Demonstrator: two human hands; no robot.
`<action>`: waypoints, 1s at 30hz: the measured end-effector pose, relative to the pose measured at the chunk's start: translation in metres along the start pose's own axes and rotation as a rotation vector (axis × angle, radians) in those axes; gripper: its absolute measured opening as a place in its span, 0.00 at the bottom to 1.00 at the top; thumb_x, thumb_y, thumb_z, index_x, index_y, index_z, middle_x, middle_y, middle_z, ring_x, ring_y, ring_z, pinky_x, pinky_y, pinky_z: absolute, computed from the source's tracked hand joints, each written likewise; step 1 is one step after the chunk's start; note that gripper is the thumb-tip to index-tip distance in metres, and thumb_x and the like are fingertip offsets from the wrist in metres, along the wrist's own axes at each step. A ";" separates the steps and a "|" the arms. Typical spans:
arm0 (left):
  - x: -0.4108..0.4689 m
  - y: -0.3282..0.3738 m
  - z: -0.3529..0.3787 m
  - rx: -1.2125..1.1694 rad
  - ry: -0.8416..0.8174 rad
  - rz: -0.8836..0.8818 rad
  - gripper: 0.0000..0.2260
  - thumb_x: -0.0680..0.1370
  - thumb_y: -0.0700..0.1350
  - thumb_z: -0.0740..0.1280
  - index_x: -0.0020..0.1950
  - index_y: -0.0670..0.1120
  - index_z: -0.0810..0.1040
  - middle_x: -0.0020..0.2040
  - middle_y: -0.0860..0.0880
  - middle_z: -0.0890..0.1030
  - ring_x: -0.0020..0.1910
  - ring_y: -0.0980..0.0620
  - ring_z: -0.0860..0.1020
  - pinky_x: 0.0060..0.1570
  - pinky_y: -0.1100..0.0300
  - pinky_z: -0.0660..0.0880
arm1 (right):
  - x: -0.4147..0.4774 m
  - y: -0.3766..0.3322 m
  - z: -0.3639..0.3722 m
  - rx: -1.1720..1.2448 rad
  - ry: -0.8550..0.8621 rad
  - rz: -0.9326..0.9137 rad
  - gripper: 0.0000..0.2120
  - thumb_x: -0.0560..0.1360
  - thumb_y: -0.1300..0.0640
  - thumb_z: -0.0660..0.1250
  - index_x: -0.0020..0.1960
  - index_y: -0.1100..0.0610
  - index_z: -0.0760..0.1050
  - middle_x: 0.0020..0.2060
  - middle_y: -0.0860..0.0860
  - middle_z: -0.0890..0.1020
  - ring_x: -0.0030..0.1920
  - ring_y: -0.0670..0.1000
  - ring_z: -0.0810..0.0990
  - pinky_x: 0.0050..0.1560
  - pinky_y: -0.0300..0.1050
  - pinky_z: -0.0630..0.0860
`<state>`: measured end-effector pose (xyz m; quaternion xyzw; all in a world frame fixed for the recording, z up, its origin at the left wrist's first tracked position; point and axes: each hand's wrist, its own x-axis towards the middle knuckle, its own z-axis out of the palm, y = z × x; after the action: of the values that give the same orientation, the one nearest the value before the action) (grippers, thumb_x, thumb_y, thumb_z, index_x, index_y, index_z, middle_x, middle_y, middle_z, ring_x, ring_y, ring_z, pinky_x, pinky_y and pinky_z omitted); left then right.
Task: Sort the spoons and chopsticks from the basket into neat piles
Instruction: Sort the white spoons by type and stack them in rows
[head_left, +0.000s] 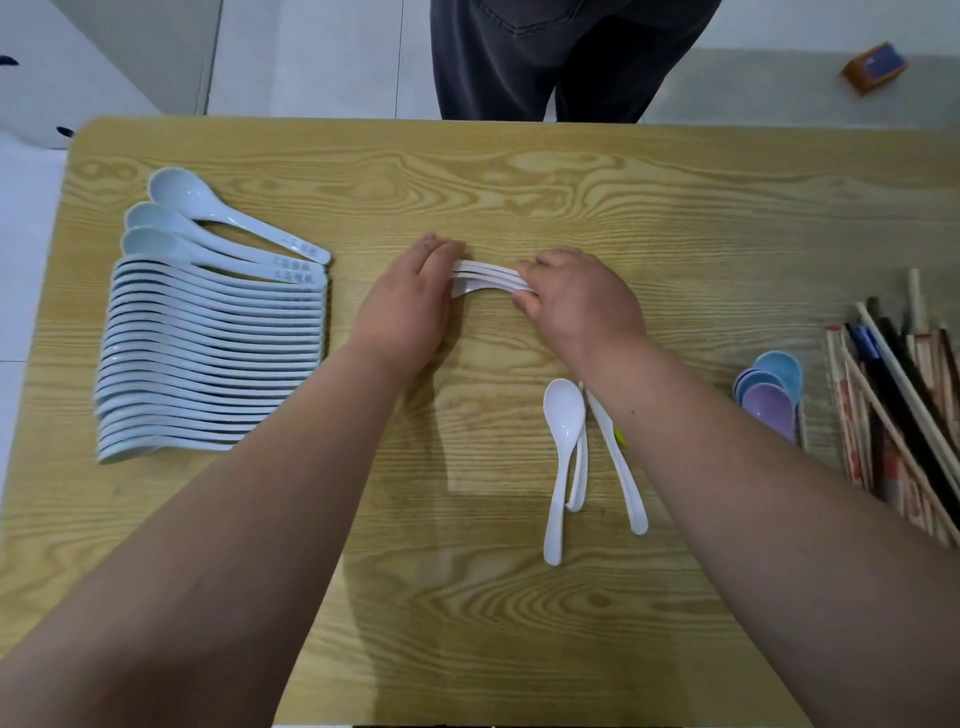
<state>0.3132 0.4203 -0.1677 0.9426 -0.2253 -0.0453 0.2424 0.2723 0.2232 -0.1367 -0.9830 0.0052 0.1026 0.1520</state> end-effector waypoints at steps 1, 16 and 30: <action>0.001 0.000 0.000 0.003 -0.003 -0.008 0.19 0.81 0.35 0.61 0.73 0.39 0.72 0.71 0.36 0.73 0.75 0.40 0.68 0.71 0.47 0.67 | 0.000 0.000 -0.001 -0.002 -0.004 0.001 0.19 0.83 0.50 0.62 0.70 0.57 0.74 0.66 0.57 0.76 0.69 0.57 0.69 0.66 0.50 0.69; -0.022 0.024 -0.017 0.110 0.182 0.091 0.22 0.75 0.46 0.68 0.68 0.40 0.76 0.65 0.38 0.77 0.64 0.35 0.73 0.68 0.43 0.68 | -0.034 0.014 -0.016 0.157 0.123 -0.024 0.24 0.79 0.51 0.68 0.73 0.56 0.72 0.66 0.57 0.75 0.69 0.59 0.70 0.68 0.53 0.69; -0.051 0.060 0.006 0.162 0.023 0.248 0.18 0.74 0.51 0.68 0.62 0.47 0.80 0.52 0.45 0.80 0.51 0.39 0.78 0.53 0.44 0.75 | -0.195 0.015 0.036 0.114 0.306 0.198 0.16 0.72 0.52 0.76 0.58 0.56 0.81 0.48 0.53 0.78 0.50 0.56 0.78 0.46 0.49 0.76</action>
<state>0.2426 0.3938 -0.1458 0.9245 -0.3400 0.0140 0.1717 0.0736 0.2158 -0.1348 -0.9716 0.1309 -0.0343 0.1941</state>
